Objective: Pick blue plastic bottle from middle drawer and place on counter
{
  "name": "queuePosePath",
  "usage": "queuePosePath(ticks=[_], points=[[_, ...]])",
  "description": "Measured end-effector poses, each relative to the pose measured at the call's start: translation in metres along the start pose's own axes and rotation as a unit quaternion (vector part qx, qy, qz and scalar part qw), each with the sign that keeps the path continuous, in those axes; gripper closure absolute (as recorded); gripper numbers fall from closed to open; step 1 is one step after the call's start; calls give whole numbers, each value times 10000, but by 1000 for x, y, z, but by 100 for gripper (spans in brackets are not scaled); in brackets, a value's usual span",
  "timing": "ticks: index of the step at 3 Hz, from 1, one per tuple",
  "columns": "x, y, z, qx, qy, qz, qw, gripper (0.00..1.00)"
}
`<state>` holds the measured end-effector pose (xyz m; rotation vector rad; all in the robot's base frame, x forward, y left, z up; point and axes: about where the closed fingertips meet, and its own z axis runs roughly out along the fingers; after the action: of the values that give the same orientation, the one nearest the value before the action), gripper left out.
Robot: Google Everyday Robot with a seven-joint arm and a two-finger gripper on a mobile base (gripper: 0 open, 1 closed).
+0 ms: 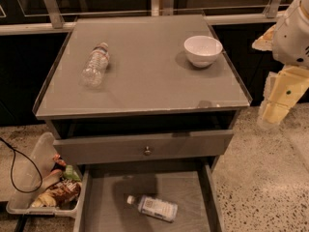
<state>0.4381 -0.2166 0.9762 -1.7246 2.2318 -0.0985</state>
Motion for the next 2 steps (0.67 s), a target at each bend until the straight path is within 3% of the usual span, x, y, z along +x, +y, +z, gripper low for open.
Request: queuePosePath(ticks=[2], points=[[1,8,11,-87,-152,-86,9998,0]])
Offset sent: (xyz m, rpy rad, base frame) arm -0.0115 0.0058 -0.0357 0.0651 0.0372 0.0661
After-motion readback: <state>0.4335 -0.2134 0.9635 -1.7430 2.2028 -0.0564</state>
